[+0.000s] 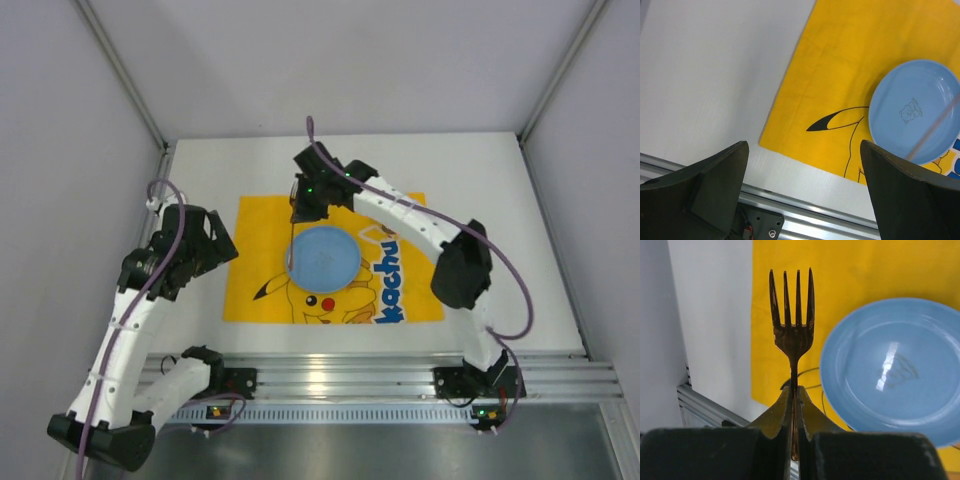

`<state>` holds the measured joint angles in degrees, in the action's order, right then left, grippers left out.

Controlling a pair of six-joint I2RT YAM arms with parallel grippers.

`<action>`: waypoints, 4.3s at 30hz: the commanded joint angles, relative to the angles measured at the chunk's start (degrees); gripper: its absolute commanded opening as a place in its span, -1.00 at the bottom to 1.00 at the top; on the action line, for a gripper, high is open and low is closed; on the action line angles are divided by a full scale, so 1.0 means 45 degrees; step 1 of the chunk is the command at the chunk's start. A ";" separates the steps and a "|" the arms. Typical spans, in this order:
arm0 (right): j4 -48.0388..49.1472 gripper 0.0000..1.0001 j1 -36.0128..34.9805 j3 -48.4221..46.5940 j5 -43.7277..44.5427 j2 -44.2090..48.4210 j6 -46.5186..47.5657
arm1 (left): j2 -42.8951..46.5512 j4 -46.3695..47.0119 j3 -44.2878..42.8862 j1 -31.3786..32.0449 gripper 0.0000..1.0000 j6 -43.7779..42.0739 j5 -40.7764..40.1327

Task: Set the dinner table for one person

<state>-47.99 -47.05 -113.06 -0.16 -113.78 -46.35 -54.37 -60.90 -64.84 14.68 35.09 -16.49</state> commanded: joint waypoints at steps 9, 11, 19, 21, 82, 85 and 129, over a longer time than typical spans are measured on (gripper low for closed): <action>0.2362 -1.00 -0.1088 -0.4369 -0.2873 -0.5670 -0.2159 | 0.1964 -0.2303 0.0014 0.0000 0.97 0.0522 -0.0787; 0.2596 -1.00 -0.1146 -0.4388 -0.3029 -0.5984 -0.2278 | 0.2082 -0.2500 -0.0063 0.0000 0.96 0.0522 -0.0983; 0.2831 -0.89 -0.1147 -0.4271 -0.2737 -0.6708 -0.2239 | 0.2433 -0.3008 -0.0103 0.0000 0.97 0.0561 -0.0886; 0.2870 -0.63 -0.1127 -0.4252 -0.2717 -0.6747 -0.2220 | 0.2492 -0.3067 -0.0122 0.0000 0.97 0.0561 -0.0847; 0.1425 -0.49 1.3756 1.2936 0.0287 0.4112 0.4713 | 0.0363 0.0507 0.1245 0.0020 0.93 -0.0083 0.1126; 0.1503 -0.84 1.3561 1.2916 0.0446 0.3956 0.4713 | 0.0363 0.0468 0.1245 0.0020 0.93 -0.0025 0.1087; 0.1640 -1.00 0.1803 0.7936 0.2027 0.1437 0.1179 | -0.0789 -0.1094 -0.1196 0.0020 0.95 -0.0825 0.0541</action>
<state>-43.29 -38.52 -74.24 8.47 -106.54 -40.29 -58.04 -62.76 -67.57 14.68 32.80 -11.90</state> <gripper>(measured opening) 0.014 0.972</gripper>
